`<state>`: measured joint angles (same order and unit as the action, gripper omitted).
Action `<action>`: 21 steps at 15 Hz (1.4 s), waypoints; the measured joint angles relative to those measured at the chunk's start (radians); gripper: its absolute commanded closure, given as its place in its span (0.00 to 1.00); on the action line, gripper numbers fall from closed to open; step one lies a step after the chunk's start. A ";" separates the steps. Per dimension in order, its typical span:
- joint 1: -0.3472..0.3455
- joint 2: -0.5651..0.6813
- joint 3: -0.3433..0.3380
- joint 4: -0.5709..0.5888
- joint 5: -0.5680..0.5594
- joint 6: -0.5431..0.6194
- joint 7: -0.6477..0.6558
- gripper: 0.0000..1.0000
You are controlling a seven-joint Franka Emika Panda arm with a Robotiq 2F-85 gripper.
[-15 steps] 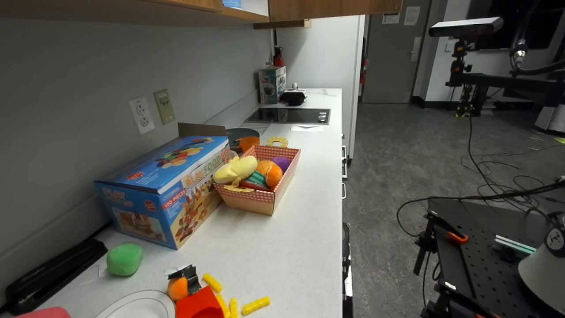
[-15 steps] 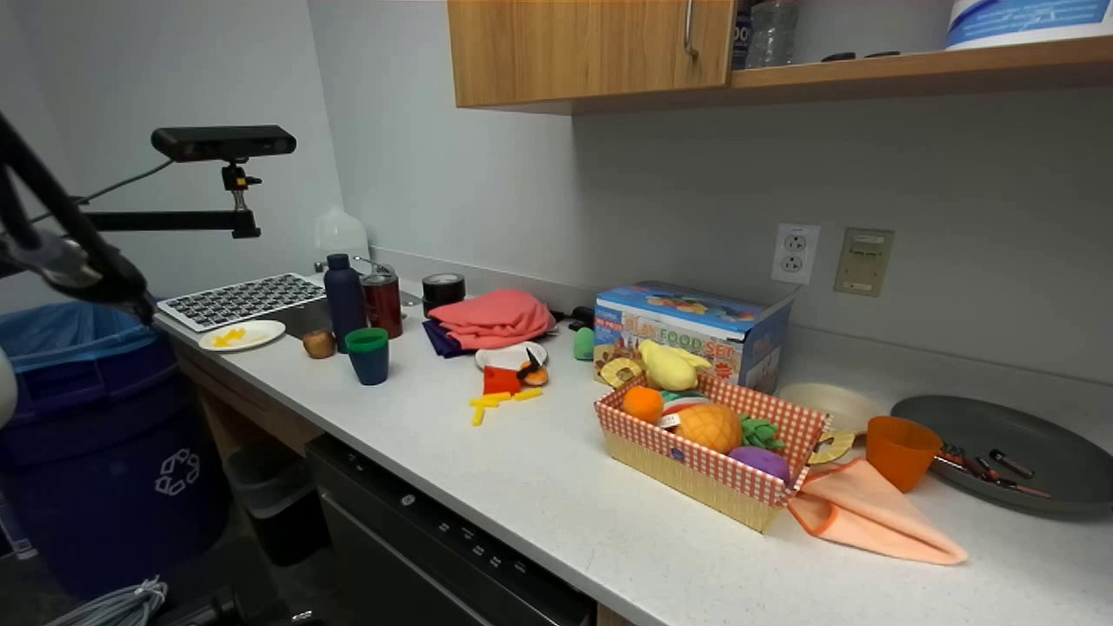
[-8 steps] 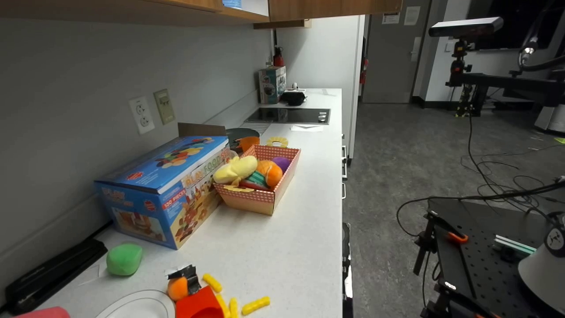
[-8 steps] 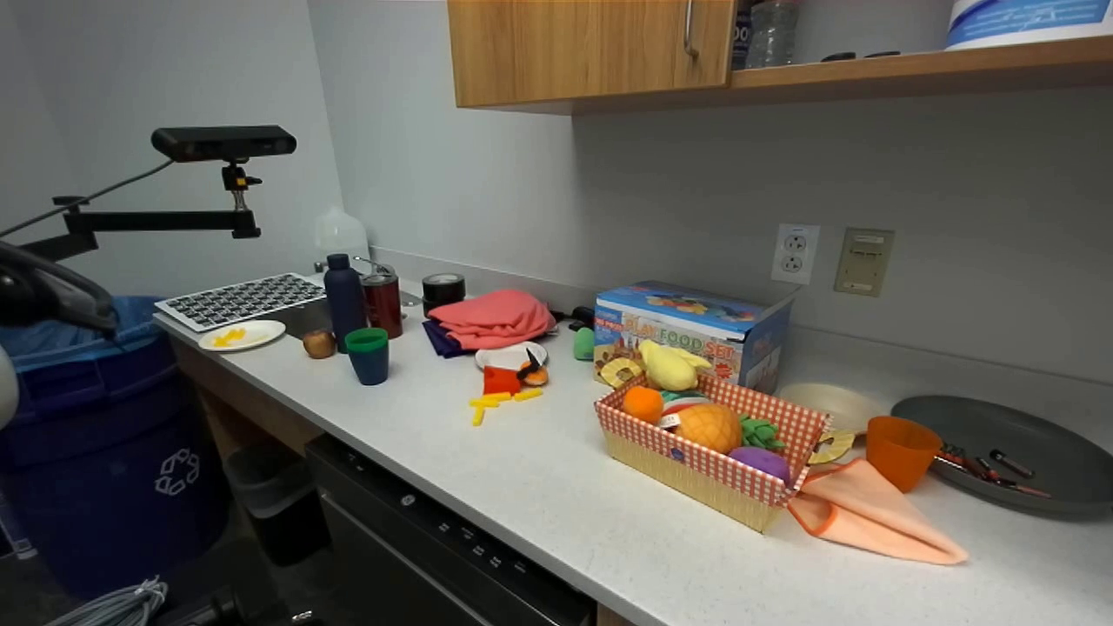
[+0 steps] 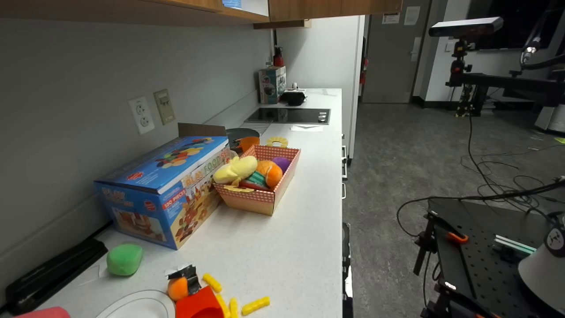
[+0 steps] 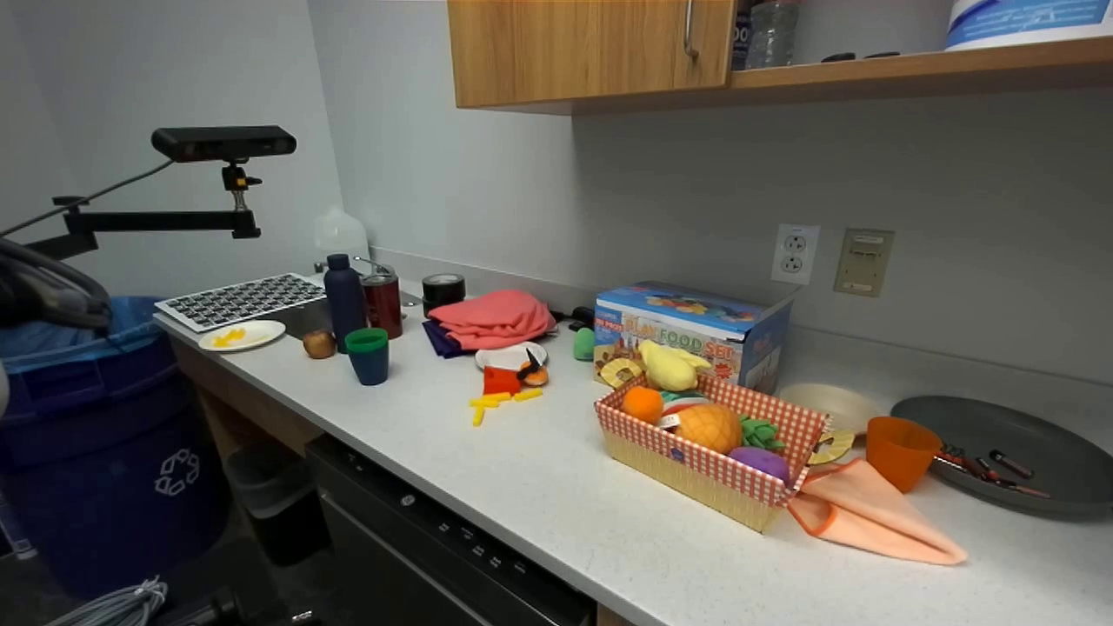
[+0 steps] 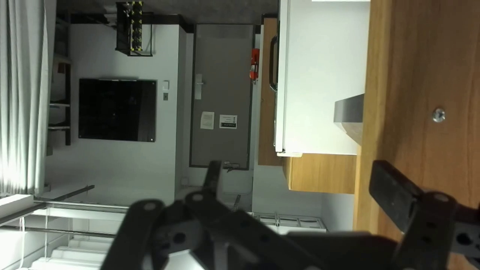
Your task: Open the right door on the first upper cabinet from the left
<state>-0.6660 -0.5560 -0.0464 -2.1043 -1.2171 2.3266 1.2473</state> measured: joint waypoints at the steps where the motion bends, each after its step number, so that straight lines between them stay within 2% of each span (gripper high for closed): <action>1: 0.001 0.000 0.000 0.000 0.000 0.000 0.000 0.00; 4: 0.032 0.000 -0.017 -0.009 -0.011 -0.009 0.008 0.00; 10: 0.157 0.010 -0.066 -0.110 -0.172 -0.031 0.229 0.00; 15: 0.227 0.011 -0.079 -0.130 -0.279 -0.196 0.407 0.00; 18: 0.272 0.017 -0.081 -0.131 -0.282 -0.323 0.451 0.00; 21: 0.298 0.097 -0.133 -0.081 -0.302 -0.364 0.458 0.00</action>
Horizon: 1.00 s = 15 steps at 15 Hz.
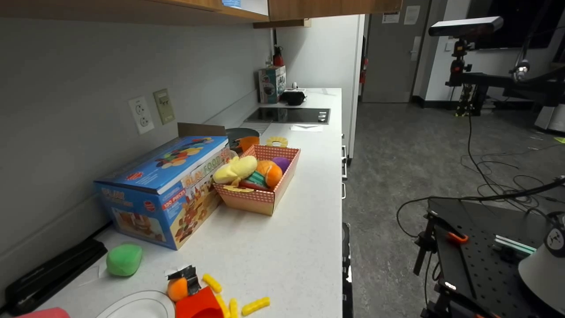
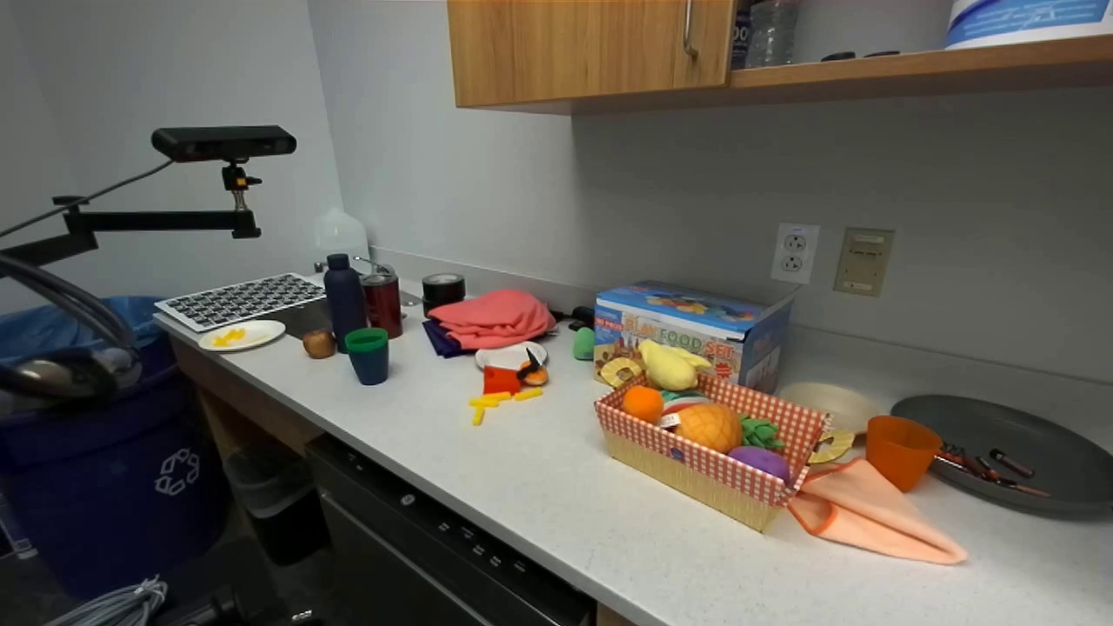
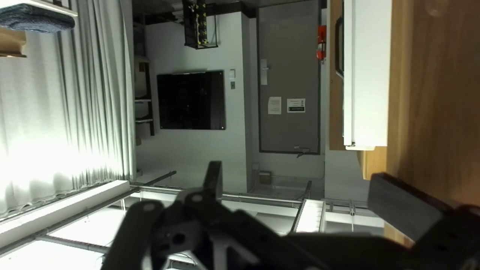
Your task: Open the right door on the first upper cabinet from the left
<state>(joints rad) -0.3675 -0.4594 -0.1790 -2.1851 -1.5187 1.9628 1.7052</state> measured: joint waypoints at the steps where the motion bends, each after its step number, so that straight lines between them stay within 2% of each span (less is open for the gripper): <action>1: 0.008 0.039 -0.026 0.029 0.000 0.001 0.001 0.00; 4: 0.032 0.119 -0.077 0.087 0.000 0.028 0.008 0.00; 8: 0.054 0.164 -0.088 0.114 0.000 0.069 0.019 0.00; 12: 0.068 0.163 -0.089 0.118 0.000 0.115 0.020 0.00; 15: 0.080 0.131 -0.089 0.107 0.000 0.199 0.004 0.00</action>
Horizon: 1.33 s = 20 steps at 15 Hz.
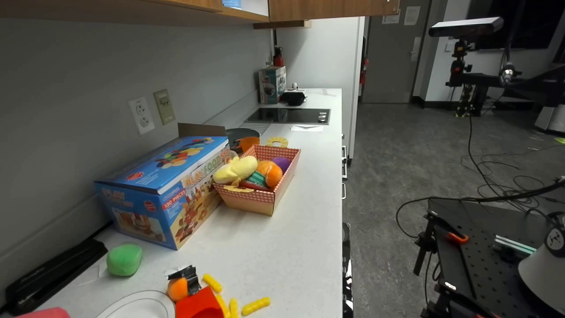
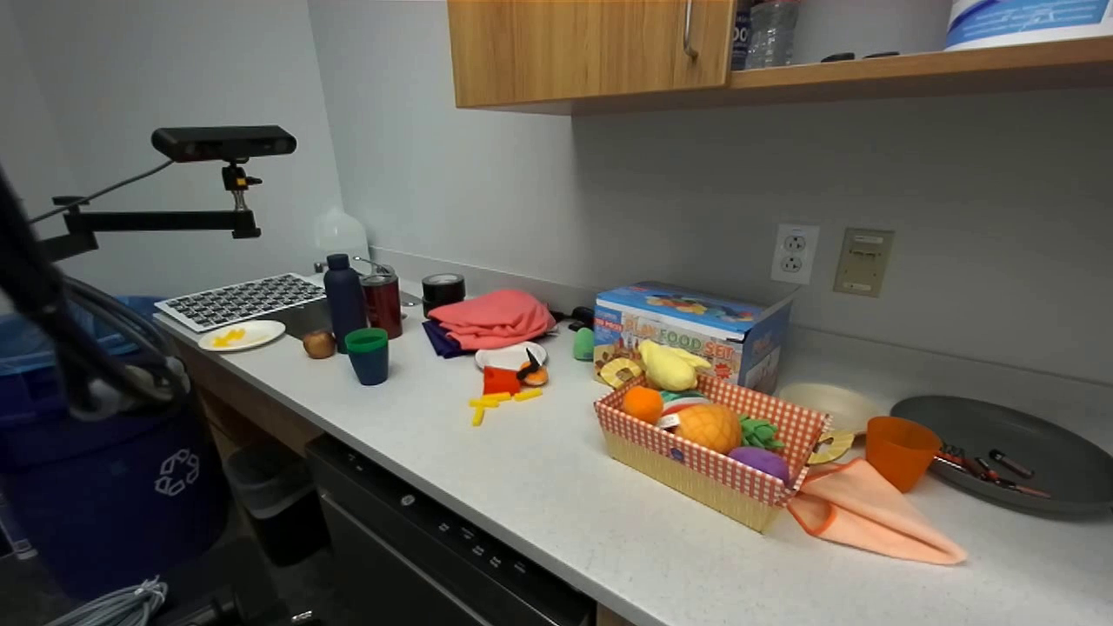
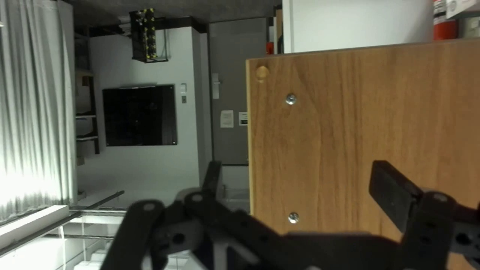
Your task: Open the right door on the first upper cabinet from the left
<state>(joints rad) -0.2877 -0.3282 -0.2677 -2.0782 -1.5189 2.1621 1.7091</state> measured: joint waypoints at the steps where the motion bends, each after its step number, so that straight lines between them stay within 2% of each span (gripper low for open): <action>1: 0.004 -0.019 0.000 -0.008 0.000 0.039 -0.014 0.00; 9: 0.047 -0.194 -0.024 -0.108 0.065 0.377 -0.213 0.00; 15: 0.094 -0.270 -0.070 -0.179 0.294 0.630 -0.435 0.00; 20: 0.221 -0.315 -0.129 -0.220 0.439 0.686 -0.588 0.00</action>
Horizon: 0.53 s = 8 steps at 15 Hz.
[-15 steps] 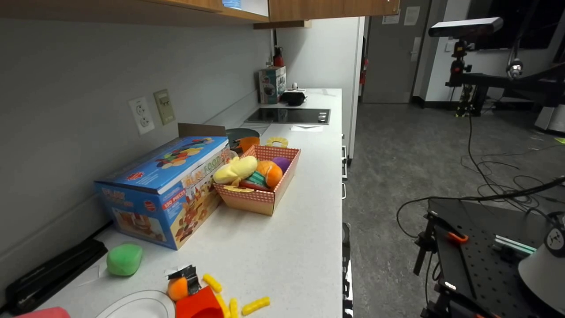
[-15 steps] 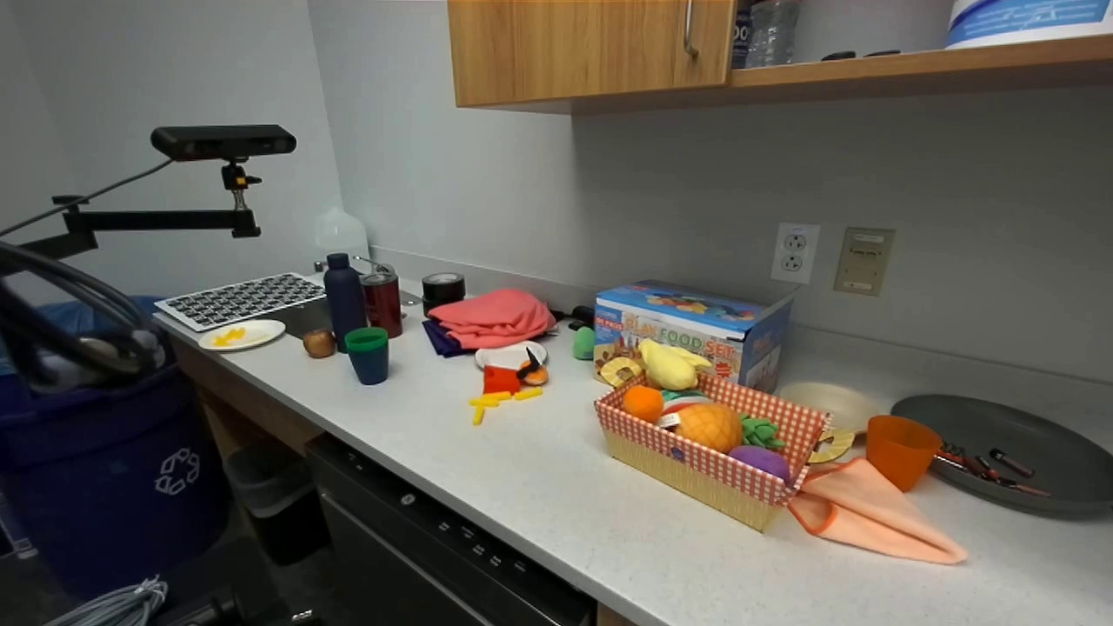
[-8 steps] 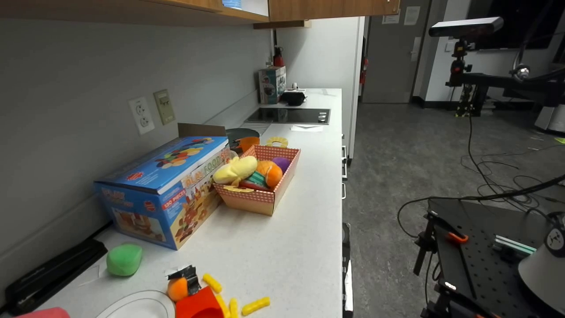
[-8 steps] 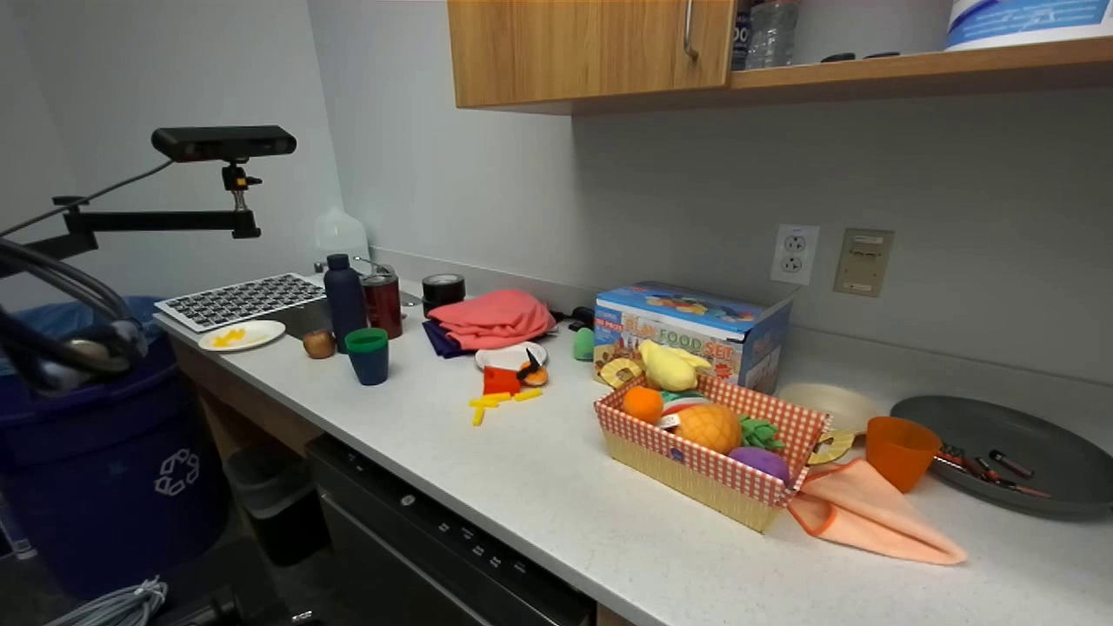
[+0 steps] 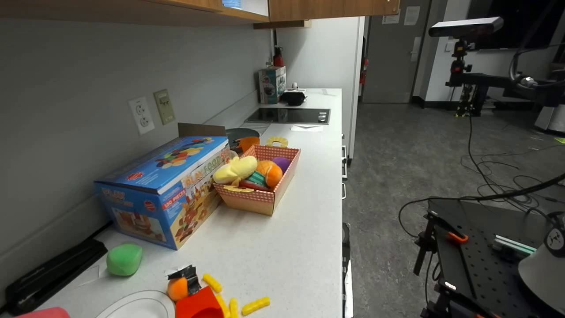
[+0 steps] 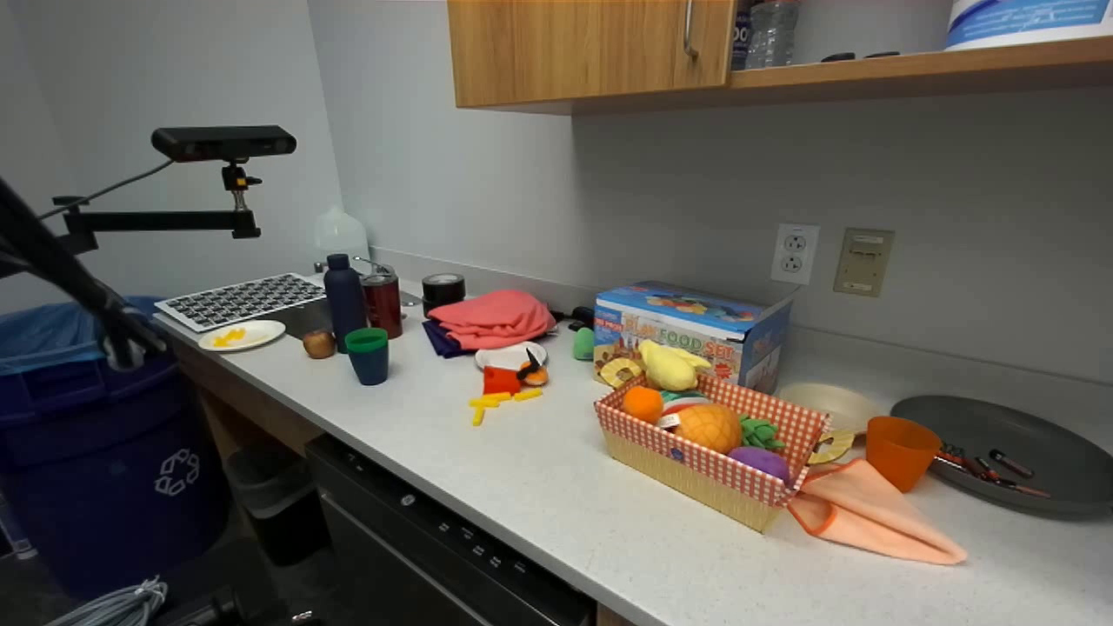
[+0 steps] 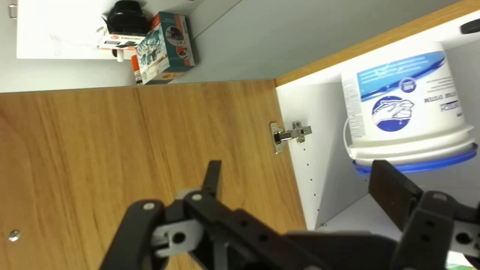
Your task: Open the right door on the first upper cabinet from the left
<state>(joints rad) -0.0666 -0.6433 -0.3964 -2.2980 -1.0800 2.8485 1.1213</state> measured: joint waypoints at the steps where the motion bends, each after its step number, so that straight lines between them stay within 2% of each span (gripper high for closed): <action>1: 0.024 -0.007 -0.009 -0.005 0.019 0.000 -0.021 0.00; 3: 0.047 -0.023 -0.001 -0.017 0.091 -0.001 -0.079 0.00; 5: 0.030 -0.038 0.040 -0.028 0.194 -0.001 -0.163 0.00; 8: 0.017 -0.049 0.063 -0.040 0.219 -0.001 -0.178 0.00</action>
<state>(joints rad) -0.0498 -0.6925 -0.3338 -2.3376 -0.8606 2.8471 0.9429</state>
